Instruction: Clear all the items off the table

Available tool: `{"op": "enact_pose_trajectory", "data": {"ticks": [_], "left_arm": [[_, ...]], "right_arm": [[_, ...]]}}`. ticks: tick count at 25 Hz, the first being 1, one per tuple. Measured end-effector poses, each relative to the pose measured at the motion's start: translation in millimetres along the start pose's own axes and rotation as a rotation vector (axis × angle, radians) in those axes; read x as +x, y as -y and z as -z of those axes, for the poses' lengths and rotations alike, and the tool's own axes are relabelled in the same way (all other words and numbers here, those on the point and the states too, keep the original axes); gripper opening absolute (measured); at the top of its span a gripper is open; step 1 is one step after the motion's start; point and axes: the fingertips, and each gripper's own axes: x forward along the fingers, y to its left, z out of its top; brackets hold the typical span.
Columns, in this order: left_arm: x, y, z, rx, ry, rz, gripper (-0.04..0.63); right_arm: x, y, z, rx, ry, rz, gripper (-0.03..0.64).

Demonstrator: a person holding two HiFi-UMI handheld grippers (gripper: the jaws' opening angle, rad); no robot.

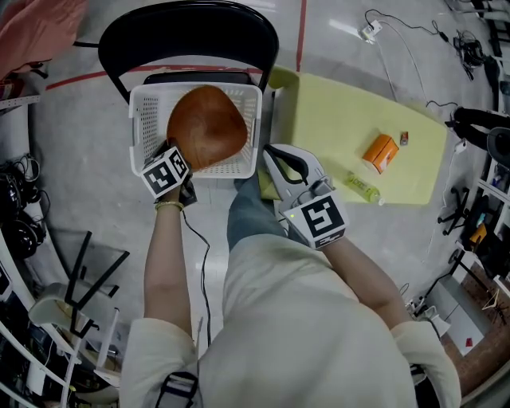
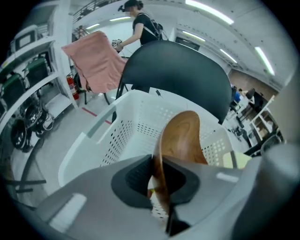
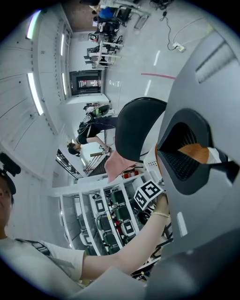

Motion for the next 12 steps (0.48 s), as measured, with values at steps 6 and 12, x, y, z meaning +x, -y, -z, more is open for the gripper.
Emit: {"op": "enact_pose_trajectory", "data": {"ticks": [6, 12], "left_arm": [[25, 8, -5, 0.156, -0.074, -0.003, 0.028], [56, 8, 1, 0.269, -0.156, -0.013, 0.028]], "right_arm": [[4, -2, 1, 0.002, -0.007, -0.004, -0.006], [4, -2, 7, 0.001, -0.026, -0.001, -0.006]]}}
